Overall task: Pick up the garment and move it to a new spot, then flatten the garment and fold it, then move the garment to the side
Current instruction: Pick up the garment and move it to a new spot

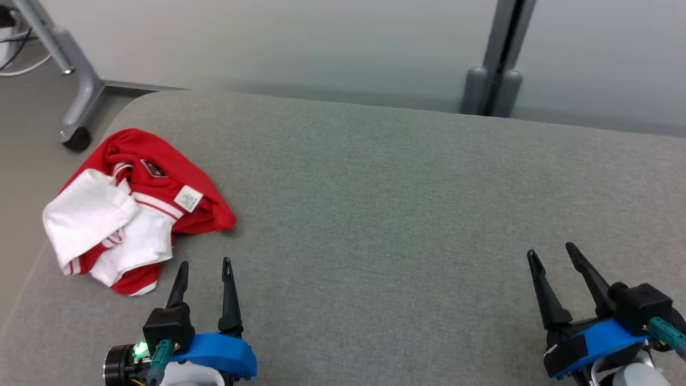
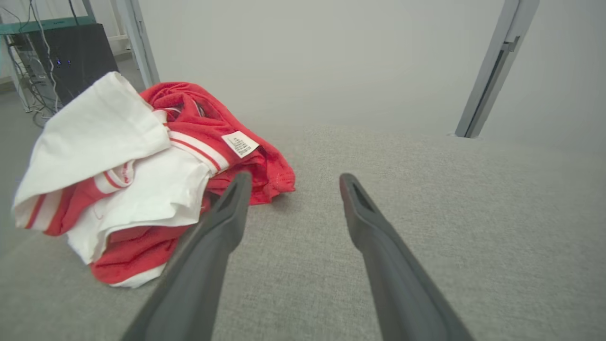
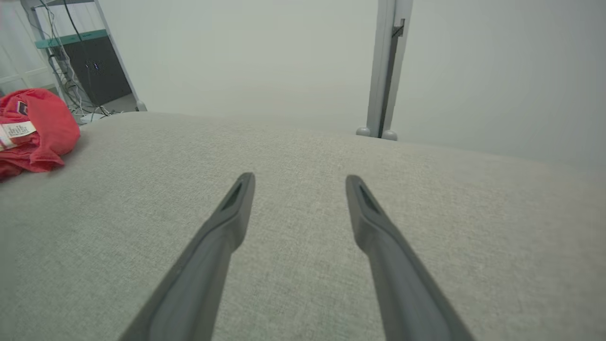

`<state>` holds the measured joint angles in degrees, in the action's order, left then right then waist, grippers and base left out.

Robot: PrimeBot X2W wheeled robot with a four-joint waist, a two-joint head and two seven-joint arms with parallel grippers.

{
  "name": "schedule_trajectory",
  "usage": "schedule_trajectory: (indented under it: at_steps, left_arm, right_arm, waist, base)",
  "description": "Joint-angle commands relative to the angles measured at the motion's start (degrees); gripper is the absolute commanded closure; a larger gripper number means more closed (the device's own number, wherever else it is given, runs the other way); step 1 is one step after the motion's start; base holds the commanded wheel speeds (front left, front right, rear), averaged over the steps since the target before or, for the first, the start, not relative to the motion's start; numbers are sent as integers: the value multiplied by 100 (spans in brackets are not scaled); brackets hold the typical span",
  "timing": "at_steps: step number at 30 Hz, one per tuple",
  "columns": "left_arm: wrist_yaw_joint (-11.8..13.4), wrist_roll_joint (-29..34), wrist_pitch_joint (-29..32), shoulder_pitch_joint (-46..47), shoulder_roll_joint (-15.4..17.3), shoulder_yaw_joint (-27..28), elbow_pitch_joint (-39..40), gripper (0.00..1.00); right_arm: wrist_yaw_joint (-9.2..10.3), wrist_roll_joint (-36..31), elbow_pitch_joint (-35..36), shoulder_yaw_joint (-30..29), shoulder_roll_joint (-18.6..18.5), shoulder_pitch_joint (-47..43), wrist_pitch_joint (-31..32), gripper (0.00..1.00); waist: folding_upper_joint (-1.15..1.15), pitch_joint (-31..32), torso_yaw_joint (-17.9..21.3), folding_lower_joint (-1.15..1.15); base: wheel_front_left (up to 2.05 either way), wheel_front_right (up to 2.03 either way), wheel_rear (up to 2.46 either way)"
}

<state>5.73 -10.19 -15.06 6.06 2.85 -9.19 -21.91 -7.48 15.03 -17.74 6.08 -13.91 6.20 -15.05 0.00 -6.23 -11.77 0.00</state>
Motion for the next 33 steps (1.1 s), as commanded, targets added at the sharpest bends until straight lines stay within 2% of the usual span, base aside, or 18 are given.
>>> schedule_trajectory:
  at_steps: [1,8,15,24,27,33]
  left_arm:
    - [54,-60,-18,-37,6,40,33,0]
    - [248,-331,-17,-371,3,163,171,0]
    - [395,-618,-17,-679,2,199,296,0]
    - [441,-752,-17,-384,1,154,392,0]
    - [440,-748,-18,-93,9,300,383,0]
    - [436,-312,-17,855,2,769,268,0]
  right_arm:
    - [-2,15,42,86,-73,132,-19,0]
    - [-2,55,173,596,-294,342,-19,0]
    - [-2,80,229,1010,-456,490,-19,0]
    - [-2,164,247,1123,-589,630,-19,0]
    - [-2,166,312,1133,-689,675,-19,0]
    - [-2,205,502,1155,-953,836,-19,0]
  waist:
    - [0,-286,-383,0]
    - [0,-504,-1091,0]
    - [0,-621,-1397,0]
    - [0,-820,-1255,0]
    - [0,-975,-1123,0]
    - [0,-1430,-839,0]
  base:
    - [0,0,0]
    - [0,0,0]
    - [0,0,0]
    - [0,0,0]
    - [0,0,0]
    - [0,0,0]
